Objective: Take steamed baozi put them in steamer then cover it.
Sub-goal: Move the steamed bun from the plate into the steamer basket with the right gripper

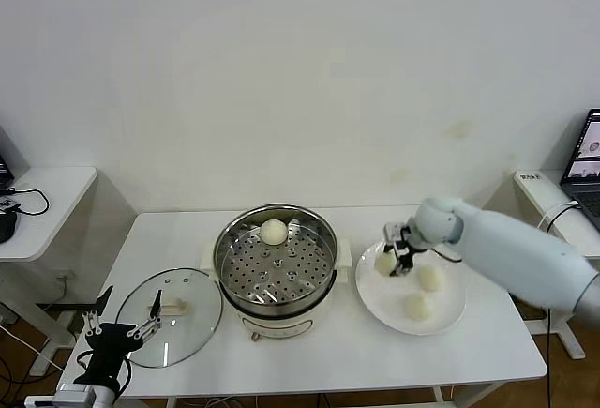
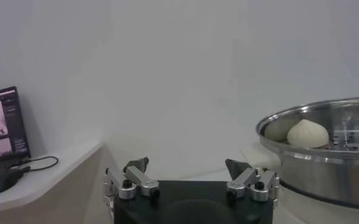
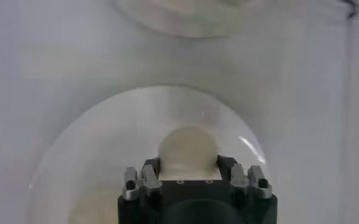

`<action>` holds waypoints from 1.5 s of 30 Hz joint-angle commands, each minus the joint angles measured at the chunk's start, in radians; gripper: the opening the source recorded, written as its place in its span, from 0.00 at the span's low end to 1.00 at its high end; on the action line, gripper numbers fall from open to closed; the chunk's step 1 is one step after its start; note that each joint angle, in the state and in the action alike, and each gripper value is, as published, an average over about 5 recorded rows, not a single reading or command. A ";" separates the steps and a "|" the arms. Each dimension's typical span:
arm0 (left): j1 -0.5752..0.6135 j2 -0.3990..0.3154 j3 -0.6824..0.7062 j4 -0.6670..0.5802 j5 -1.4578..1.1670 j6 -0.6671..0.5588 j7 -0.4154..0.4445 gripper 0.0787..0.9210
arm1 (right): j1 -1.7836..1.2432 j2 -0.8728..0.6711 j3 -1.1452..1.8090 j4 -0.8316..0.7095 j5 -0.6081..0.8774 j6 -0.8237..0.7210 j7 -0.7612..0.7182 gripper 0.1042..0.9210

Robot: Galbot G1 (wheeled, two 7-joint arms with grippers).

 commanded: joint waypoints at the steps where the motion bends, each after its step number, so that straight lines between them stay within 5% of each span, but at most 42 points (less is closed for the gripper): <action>1: -0.006 0.007 0.004 -0.001 -0.005 0.004 -0.003 0.88 | 0.376 -0.050 -0.159 0.131 0.191 -0.033 -0.008 0.61; 10: -0.013 0.025 0.002 -0.014 -0.014 0.015 -0.010 0.88 | 0.644 0.136 -0.262 0.228 0.485 -0.170 0.074 0.62; 22: -0.019 0.028 -0.026 -0.012 -0.026 0.014 -0.013 0.88 | 0.396 0.470 -0.234 0.106 0.722 -0.333 0.276 0.63; 45: -0.024 0.010 -0.020 -0.013 -0.026 0.016 -0.013 0.88 | 0.182 0.663 -0.229 -0.151 0.561 -0.330 0.295 0.64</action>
